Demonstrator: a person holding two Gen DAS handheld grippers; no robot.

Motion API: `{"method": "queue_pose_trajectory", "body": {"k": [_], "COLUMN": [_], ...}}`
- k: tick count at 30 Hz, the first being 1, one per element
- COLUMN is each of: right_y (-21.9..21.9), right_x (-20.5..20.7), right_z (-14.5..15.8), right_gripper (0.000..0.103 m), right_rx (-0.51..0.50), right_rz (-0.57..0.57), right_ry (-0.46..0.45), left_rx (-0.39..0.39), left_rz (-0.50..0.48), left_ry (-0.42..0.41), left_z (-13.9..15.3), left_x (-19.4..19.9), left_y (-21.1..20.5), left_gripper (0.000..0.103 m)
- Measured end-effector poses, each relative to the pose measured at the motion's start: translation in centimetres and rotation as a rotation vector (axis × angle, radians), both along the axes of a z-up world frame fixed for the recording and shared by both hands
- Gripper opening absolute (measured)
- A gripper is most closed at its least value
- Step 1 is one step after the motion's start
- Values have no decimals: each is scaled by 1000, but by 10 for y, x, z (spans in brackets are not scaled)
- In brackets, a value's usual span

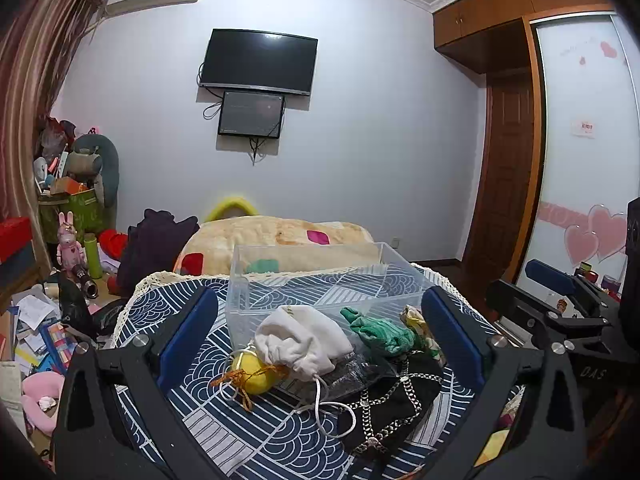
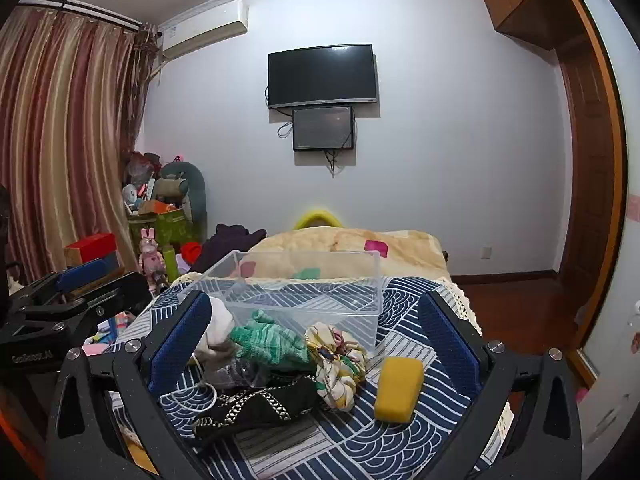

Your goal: Organize soft objects

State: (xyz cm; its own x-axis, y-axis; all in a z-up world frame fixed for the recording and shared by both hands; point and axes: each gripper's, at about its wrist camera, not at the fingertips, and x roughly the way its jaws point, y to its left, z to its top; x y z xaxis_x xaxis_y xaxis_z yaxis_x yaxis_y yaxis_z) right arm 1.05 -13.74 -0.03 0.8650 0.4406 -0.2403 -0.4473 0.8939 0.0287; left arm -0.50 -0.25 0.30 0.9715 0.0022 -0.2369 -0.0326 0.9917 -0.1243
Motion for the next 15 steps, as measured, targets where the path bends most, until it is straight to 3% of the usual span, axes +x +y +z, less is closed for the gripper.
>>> {"method": "queue_pose_trajectory", "body": {"k": [15], "right_y": [-2], "right_x": [-7], "right_z": [5], "right_gripper": [103], "right_rx": [8], "right_rz": [2], "right_ry": [-11], "left_rx": [2], "left_rz": [4], "left_ry": [-3], "left_z": [0], "left_x": [0], "left_y": [-2], "left_gripper": [103]}}
